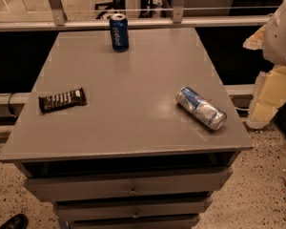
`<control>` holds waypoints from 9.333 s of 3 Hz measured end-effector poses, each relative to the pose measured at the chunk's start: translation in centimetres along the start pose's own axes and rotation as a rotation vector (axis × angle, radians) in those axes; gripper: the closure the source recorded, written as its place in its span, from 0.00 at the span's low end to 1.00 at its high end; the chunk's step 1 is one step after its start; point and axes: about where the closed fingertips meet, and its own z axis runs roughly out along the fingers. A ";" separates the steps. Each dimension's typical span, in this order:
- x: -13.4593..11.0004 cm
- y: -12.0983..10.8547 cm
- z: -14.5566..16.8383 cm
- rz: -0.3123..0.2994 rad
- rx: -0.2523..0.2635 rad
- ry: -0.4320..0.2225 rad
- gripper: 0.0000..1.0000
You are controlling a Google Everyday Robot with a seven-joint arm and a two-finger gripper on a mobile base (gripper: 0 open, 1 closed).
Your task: Move rxbar chocolate near redbull can
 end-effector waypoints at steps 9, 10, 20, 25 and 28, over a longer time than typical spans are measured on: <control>-29.0 -0.1 10.6 -0.294 -0.159 -0.541 0.00; -33.5 1.4 13.5 -0.361 -0.186 -0.520 0.00; -40.4 -0.7 21.5 -0.386 -0.274 -0.353 1.00; -22.8 -15.5 18.0 0.184 -0.049 -0.413 1.00; -14.6 -14.4 19.8 0.425 -0.015 -0.352 1.00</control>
Offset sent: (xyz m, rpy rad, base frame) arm 0.0175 0.0196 -0.0165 0.1326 0.0192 0.0479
